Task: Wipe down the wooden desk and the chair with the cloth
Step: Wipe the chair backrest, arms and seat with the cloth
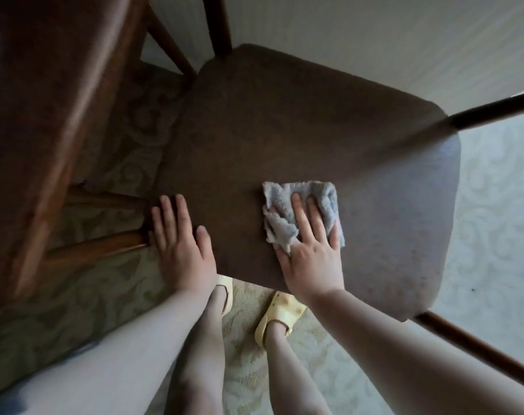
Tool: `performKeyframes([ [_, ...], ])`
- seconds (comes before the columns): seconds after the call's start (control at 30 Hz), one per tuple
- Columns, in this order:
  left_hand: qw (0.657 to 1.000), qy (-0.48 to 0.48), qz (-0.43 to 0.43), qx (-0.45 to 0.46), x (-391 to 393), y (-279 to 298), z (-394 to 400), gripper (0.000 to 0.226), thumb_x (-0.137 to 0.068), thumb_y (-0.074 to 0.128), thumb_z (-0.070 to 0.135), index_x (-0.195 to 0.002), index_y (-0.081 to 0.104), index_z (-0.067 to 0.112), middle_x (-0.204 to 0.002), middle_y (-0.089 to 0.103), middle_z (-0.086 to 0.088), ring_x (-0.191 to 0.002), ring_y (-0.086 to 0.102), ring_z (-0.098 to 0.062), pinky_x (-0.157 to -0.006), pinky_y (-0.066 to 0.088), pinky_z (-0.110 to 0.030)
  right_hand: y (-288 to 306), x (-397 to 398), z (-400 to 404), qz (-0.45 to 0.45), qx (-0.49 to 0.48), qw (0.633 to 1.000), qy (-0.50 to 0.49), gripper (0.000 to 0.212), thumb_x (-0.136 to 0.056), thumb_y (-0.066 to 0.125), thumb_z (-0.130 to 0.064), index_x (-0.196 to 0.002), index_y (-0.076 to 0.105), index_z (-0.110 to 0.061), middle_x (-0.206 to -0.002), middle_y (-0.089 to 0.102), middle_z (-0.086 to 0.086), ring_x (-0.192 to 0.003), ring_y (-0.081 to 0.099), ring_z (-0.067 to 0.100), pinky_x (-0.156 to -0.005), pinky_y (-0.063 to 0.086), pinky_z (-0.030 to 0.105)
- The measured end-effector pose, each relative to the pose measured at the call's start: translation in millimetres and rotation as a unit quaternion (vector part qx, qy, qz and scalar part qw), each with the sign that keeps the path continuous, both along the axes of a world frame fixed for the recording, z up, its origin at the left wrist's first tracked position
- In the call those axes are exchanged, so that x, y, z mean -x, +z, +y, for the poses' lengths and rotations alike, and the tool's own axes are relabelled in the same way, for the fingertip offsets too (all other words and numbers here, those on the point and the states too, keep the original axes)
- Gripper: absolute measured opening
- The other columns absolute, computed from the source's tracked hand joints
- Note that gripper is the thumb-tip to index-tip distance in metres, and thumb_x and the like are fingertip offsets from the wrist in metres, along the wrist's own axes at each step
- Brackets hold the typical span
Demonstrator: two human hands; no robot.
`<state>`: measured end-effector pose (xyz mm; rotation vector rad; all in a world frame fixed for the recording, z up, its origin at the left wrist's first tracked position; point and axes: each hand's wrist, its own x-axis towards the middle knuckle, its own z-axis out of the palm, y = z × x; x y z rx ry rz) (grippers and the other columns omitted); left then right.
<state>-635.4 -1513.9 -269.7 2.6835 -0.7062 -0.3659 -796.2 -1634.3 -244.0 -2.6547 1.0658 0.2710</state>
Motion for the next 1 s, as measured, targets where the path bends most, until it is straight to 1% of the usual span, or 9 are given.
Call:
performKeyframes([
  [0.13, 0.996, 0.016, 0.036, 0.086, -14.3, -0.6, 15.6, 0.059, -0.094, 0.035, 0.023, -0.15, 0.028, 0.003, -0.159, 0.018, -0.015, -0.147, 0.016, -0.031, -0.12, 0.011, -0.031, -0.2, -71.2, 29.4, 0.003, -0.078, 0.962, 0.263, 0.06, -0.094, 0.048, -0.044, -0.15, 0.029, -0.041, -0.163, 0.001, -0.008, -0.15, -0.003, 0.018, -0.118, -0.007, 0.05],
  [0.27, 0.978, 0.118, 0.1, 0.141, -17.5, 8.6, 1.2, 0.066, -0.096, 0.027, 0.039, -0.146, 0.033, -0.004, -0.158, 0.021, -0.018, -0.147, 0.019, -0.028, -0.119, 0.012, -0.027, 9.0, -123.8, -11.5, 0.071, -0.041, 0.925, 0.37, 0.062, -0.101, 0.035, -0.044, -0.153, 0.0, -0.043, -0.161, -0.017, -0.012, -0.148, -0.018, 0.013, -0.117, -0.014, 0.045],
  [0.43, 0.973, 0.143, 0.111, 0.146, -28.8, 11.5, -15.3, 0.069, -0.095, 0.024, 0.043, -0.151, 0.022, 0.003, -0.16, 0.012, -0.015, -0.149, 0.009, -0.026, -0.119, 0.006, -0.031, 12.7, -138.0, -25.4, 0.031, -0.057, 0.994, 0.089, 0.059, -0.099, 0.039, -0.041, -0.152, 0.014, -0.043, -0.164, -0.005, -0.007, -0.15, -0.009, 0.019, -0.119, -0.002, 0.052],
  [0.5, 0.958, 0.195, 0.125, 0.17, -37.5, 15.1, -20.0, 0.068, -0.094, 0.023, 0.04, -0.152, 0.021, 0.006, -0.161, 0.01, -0.013, -0.149, 0.007, -0.022, -0.117, 0.003, -0.025, 11.8, -136.5, -3.4, 0.017, -0.038, 0.993, 0.111, 0.057, -0.098, 0.041, -0.041, -0.152, 0.022, -0.038, -0.164, 0.0, -0.002, -0.15, -0.004, 0.024, -0.117, -0.001, 0.056],
  [0.63, 0.942, 0.245, 0.127, 0.191, -40.0, 18.0, -24.7, 0.068, -0.094, 0.023, 0.042, -0.153, 0.022, 0.007, -0.161, 0.012, -0.011, -0.149, 0.009, -0.02, -0.117, 0.006, -0.026, 11.2, -124.9, 29.9, 0.106, -0.013, 0.88, 0.463, 0.064, -0.101, 0.03, -0.044, -0.156, 0.006, -0.022, -0.164, -0.004, 0.0, -0.148, -0.015, 0.022, -0.115, -0.016, 0.05],
  [0.77, 0.949, 0.23, 0.095, 0.193, -37.3, 11.9, -26.2, 0.065, -0.097, 0.027, 0.036, -0.15, 0.023, -0.001, -0.16, 0.013, -0.018, -0.148, 0.009, -0.027, -0.117, 0.003, -0.025, 10.3, -165.5, -16.3, 0.096, 0.003, 0.833, 0.545, 0.056, -0.103, 0.025, -0.044, -0.155, 0.01, -0.029, -0.163, -0.005, -0.006, -0.149, -0.013, 0.016, -0.116, -0.013, 0.042],
  [0.83, 0.946, 0.243, 0.098, 0.19, -37.5, 9.9, -30.1, 0.065, -0.096, 0.028, 0.034, -0.15, 0.023, -0.002, -0.159, 0.013, -0.019, -0.148, 0.011, -0.027, -0.117, 0.003, -0.025, 8.2, -194.8, -43.0, 0.097, -0.005, 0.857, 0.505, 0.054, -0.103, 0.027, -0.044, -0.154, 0.01, -0.037, -0.163, -0.005, -0.007, -0.149, -0.011, 0.016, -0.118, -0.006, 0.044],
  [0.93, 0.953, 0.237, 0.094, 0.164, -37.7, 7.1, -36.1, 0.065, -0.096, 0.028, 0.035, -0.15, 0.024, -0.002, -0.159, 0.017, -0.019, -0.148, 0.013, -0.029, -0.118, 0.004, -0.029, 4.0, -217.7, -84.8, 0.059, -0.028, 0.959, 0.276, 0.055, -0.103, 0.031, -0.044, -0.153, 0.01, -0.044, -0.164, -0.004, -0.007, -0.15, -0.009, 0.017, -0.118, -0.005, 0.047],
  [1.0, 0.958, 0.224, 0.084, 0.157, -41.9, 6.1, -41.7, 0.064, -0.096, 0.028, 0.035, -0.149, 0.025, -0.002, -0.158, 0.02, -0.02, -0.147, 0.015, -0.031, -0.12, 0.008, -0.036, 2.0, -210.1, -81.1, 0.034, -0.001, 0.988, 0.152, 0.055, -0.102, 0.031, -0.045, -0.153, 0.01, -0.043, -0.164, -0.001, -0.004, -0.15, -0.009, 0.02, -0.118, -0.003, 0.05],
])
